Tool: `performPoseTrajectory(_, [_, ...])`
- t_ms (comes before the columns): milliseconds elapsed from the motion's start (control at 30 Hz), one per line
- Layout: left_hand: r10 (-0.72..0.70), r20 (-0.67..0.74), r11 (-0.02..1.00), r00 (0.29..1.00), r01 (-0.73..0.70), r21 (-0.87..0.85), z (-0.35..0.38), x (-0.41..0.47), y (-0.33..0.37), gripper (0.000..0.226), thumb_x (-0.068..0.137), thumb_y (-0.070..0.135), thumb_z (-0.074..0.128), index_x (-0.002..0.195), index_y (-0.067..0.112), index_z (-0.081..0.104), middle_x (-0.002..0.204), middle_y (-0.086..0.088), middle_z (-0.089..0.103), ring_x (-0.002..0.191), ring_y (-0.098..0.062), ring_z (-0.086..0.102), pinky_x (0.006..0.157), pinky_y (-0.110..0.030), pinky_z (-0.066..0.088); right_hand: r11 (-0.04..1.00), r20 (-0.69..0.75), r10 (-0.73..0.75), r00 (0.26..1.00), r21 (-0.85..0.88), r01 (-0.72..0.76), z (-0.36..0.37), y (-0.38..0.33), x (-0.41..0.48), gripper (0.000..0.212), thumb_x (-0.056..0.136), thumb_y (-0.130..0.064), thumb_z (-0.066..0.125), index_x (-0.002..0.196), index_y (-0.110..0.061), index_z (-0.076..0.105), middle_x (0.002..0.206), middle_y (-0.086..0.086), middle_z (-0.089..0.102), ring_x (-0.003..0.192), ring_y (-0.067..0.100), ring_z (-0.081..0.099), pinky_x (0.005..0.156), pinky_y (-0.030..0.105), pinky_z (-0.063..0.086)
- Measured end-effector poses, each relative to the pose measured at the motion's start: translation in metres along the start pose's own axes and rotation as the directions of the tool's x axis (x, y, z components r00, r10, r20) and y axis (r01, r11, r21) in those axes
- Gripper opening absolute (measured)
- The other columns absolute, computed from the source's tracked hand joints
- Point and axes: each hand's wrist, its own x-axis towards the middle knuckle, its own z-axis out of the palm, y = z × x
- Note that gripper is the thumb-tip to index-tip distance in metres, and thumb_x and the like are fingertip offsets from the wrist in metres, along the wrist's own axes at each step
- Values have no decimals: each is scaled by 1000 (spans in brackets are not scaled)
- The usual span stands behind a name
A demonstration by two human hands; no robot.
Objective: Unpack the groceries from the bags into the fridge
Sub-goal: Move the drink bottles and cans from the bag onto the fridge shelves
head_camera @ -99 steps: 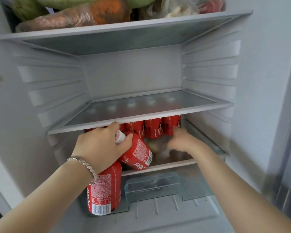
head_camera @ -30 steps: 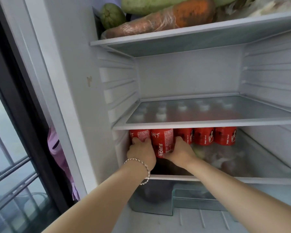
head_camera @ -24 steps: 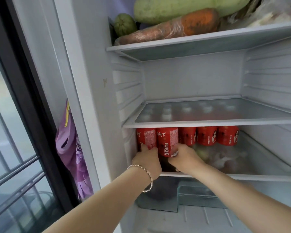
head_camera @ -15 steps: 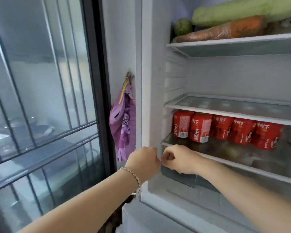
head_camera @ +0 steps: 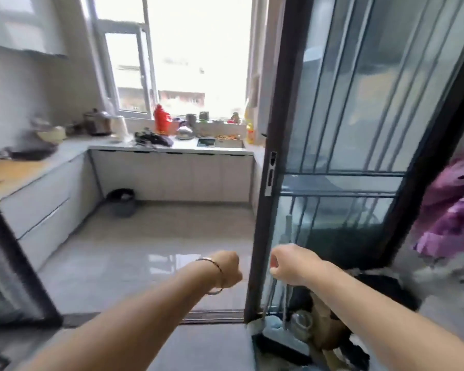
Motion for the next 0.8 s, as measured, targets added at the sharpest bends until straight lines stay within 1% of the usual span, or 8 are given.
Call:
performPoseTrajectory(67, [-153,-68,986,986,147,-80,5,-34,-76,33,92,25,45,122,13,54,126,-12,58,114,-29,54,94,-31,44,991,3,-122,993,-49,122,11,-77,19,25,89,-22,49,107,-14,65,112,7,65,101,28,62,85,33,52])
performPoseTrajectory(167, [-384,-134,918,913,362,-161,9,-100,-184,35,93,27,41,126,20,50,130,-7,55,117,-27,52,96,-31,42,941,21,-323,946,-101,323,27,-204,29,27,90,-24,49,111,-15,63,117,7,63,107,29,59,87,32,49])
performPoseTrajectory(200, [-464,-144,881,874,437,-183,11,-130,-228,34,93,27,41,125,21,51,130,-6,55,118,-27,52,95,-31,41,910,24,-399,917,-116,398,35,-257,31,28,90,-24,47,111,-15,63,117,7,63,107,29,59,87,31,49])
performPoseTrajectory(267, [-560,-135,824,818,532,-195,13,-172,-282,32,93,27,41,122,18,53,128,-6,56,117,-27,53,94,-32,42,856,14,-500,866,-143,496,46,-328,29,28,89,-21,45,109,-15,63,115,8,64,105,30,60,85,31,49])
performPoseTrajectory(400, [-761,-91,642,642,724,-253,22,-295,-417,30,90,21,43,114,12,58,124,-9,58,114,-30,55,91,-33,45,694,52,-705,707,-155,703,78,-506,12,28,91,-19,43,108,-14,65,112,8,65,103,30,61,79,27,48])
performPoseTrajectory(500, [-874,-75,474,480,809,-348,34,-383,-494,30,91,23,42,116,15,57,122,-7,58,110,-29,56,90,-33,45,607,140,-780,609,-66,792,108,-617,-6,26,94,-22,43,108,-14,64,111,8,65,103,28,60,79,27,45])
performPoseTrajectory(633, [-951,-37,294,308,859,-418,56,-477,-561,27,93,24,40,112,16,57,116,-7,61,103,-28,58,86,-34,47,482,271,-840,470,-25,876,147,-735,-31,26,94,-23,42,106,-13,63,108,9,64,95,25,59,84,31,48])
performPoseTrajectory(800, [-994,1,99,111,890,-444,83,-558,-622,25,94,29,41,109,18,59,113,-5,62,102,-27,60,81,-33,46,292,362,-891,276,-11,956,191,-856,-59,13,93,-29,46,84,-23,54,89,0,56,81,20,51,80,29,46])
